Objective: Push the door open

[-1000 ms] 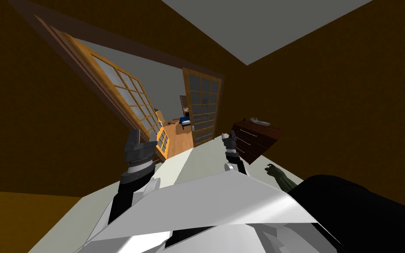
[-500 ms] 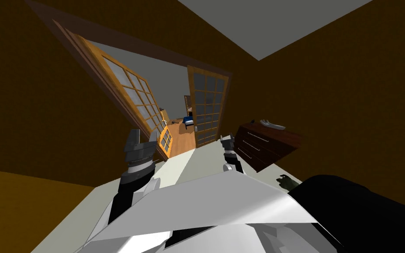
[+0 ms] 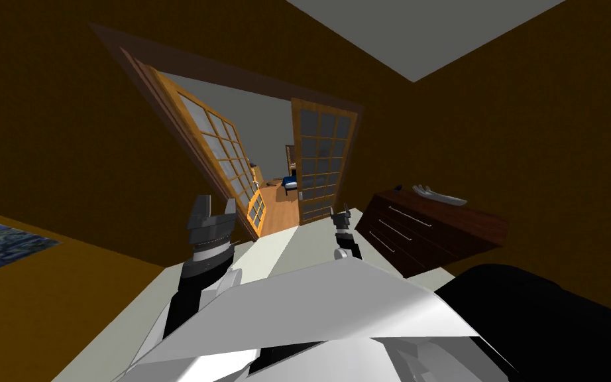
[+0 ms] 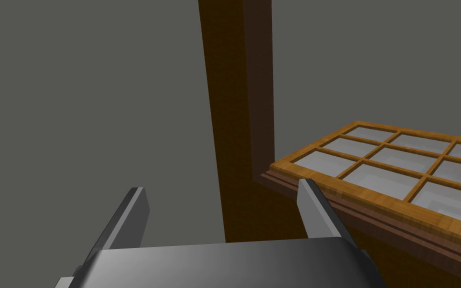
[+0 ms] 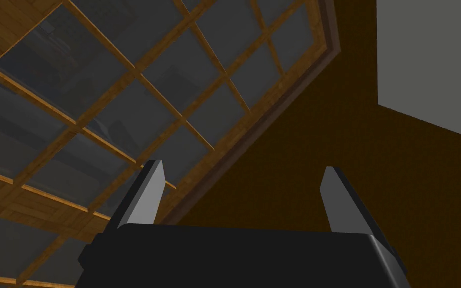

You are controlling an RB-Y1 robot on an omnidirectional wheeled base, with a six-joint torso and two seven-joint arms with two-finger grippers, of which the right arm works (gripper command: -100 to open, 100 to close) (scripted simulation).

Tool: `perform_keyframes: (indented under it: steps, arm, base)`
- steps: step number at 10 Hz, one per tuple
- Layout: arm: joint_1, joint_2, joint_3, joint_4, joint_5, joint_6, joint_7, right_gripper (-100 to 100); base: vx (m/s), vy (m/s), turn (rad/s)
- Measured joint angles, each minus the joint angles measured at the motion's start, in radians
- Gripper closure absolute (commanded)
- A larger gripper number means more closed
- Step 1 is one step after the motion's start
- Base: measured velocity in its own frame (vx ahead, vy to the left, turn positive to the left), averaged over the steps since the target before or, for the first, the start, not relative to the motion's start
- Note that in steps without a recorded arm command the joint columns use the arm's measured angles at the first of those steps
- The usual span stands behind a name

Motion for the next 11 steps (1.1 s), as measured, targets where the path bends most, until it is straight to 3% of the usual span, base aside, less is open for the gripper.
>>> perform_keyframes:
  steps: [3, 11]
  arm:
    - [-0.015, -0.011, 0.013, 0.069, -0.044, -0.028, -0.052, -100]
    - [-0.069, -0.016, 0.057, 0.253, -0.155, -0.092, -0.173, -100]
  base:
    - [0.100, -0.026, 0.146]
    - [0.096, -0.033, 0.166]
